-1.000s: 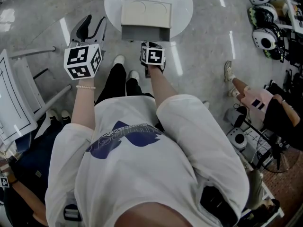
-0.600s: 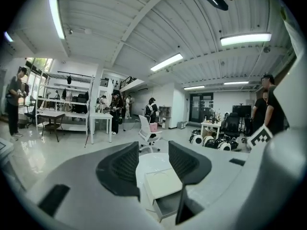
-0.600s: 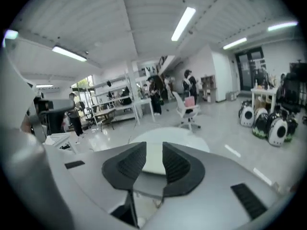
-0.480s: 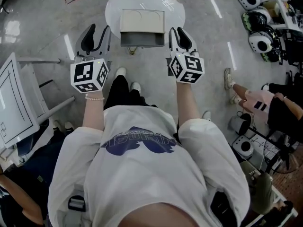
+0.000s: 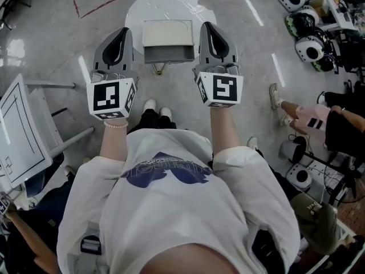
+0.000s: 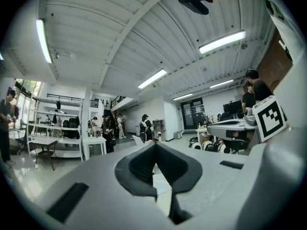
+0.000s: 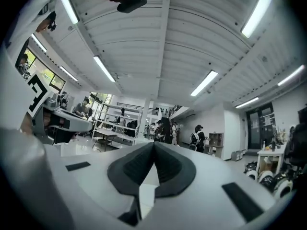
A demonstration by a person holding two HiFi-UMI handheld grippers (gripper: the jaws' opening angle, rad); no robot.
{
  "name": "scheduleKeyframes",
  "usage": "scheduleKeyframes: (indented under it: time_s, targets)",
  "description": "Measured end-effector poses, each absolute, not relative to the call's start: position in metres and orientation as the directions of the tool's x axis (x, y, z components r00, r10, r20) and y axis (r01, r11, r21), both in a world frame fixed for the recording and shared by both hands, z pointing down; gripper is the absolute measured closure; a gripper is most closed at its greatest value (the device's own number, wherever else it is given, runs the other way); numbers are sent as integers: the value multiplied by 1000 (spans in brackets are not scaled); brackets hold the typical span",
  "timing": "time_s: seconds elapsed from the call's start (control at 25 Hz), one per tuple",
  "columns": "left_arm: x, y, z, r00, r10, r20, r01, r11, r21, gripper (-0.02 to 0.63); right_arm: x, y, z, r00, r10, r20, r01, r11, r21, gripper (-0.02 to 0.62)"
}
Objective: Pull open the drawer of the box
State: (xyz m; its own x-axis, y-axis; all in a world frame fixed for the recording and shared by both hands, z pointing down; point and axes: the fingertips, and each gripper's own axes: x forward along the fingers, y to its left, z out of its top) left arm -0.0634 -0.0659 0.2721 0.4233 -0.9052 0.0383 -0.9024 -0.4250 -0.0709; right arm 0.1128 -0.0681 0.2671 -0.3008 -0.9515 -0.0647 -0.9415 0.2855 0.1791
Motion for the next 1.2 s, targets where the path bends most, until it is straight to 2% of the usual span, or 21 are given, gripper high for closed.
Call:
scheduleKeyframes:
  time_s: [0.52,1.2]
  targets:
    - [-64,-102,258,447,-894,-6,-893,-446,-68,600,101,-99,244,-266,-956,-120,-956,246,162,598]
    - [-74,-116,263,448,-894,15,-893,-448,-43,600,87,-105,244,-274,-957,-91,-943,250,219,598]
